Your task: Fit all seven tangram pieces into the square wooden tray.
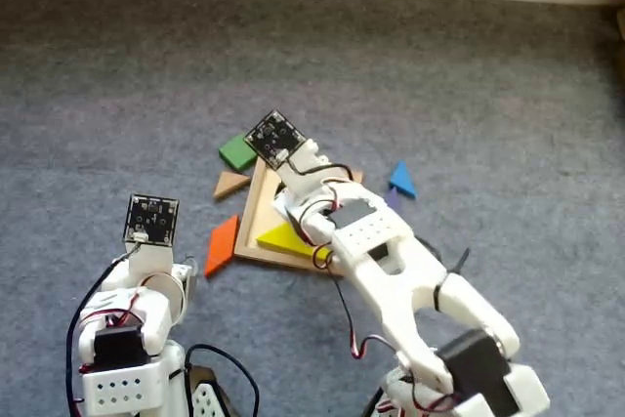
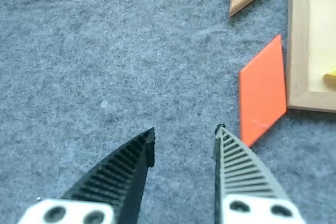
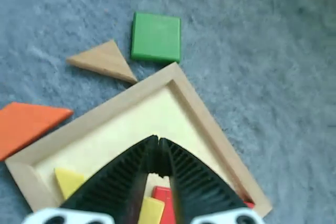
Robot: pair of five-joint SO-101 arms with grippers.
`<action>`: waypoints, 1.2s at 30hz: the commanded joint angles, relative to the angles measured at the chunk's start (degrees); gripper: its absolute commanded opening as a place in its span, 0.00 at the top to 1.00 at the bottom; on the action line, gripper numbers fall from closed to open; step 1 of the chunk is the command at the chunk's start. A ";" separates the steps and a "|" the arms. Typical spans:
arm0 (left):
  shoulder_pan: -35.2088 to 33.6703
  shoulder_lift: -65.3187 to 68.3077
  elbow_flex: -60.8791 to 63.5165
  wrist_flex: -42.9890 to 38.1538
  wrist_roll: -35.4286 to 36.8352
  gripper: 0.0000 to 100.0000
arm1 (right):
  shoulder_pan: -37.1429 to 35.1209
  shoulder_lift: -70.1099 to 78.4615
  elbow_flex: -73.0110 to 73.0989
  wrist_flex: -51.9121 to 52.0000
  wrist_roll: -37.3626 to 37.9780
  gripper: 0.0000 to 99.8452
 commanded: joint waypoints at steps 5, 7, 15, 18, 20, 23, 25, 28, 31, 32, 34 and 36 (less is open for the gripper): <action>0.66 -3.03 -0.31 -1.05 -0.53 0.81 | -0.13 -13.67 7.08 5.93 -0.09 0.99; 0.66 -3.03 -0.31 -1.05 -0.53 0.81 | 0.04 -14.73 7.87 8.92 0.00 0.99; 0.66 -3.03 -0.31 -1.05 -0.53 0.81 | -0.04 -7.25 7.34 13.67 5.89 0.99; 0.66 -3.03 -0.31 -1.05 -0.53 0.81 | -0.13 -2.95 4.35 13.85 5.71 0.99; 0.66 -3.03 -0.31 -1.05 -0.53 0.81 | -0.13 -0.04 2.86 13.85 5.71 0.99; 0.66 -3.03 -0.31 -1.05 -0.53 0.81 | -0.40 3.21 1.36 13.85 5.63 0.99; 0.66 -3.03 -0.31 -1.05 -0.53 0.81 | -1.54 4.70 0.66 13.85 5.63 0.99; 0.66 -3.03 -0.31 -1.05 -0.53 0.81 | -4.26 5.05 0.66 13.85 5.80 0.99; 0.66 -3.03 -0.31 -1.05 -0.53 0.81 | -5.32 4.97 0.66 14.20 5.98 0.99; 0.66 -3.03 -0.31 -1.05 -0.53 0.81 | -5.05 4.97 0.31 15.69 5.98 0.99; 0.66 -3.03 -0.31 -1.05 -0.53 0.81 | -4.09 4.97 0.04 19.12 6.86 0.99; 0.66 -3.03 -0.31 -1.05 -0.53 0.81 | -3.38 5.14 -2.07 21.58 9.93 0.99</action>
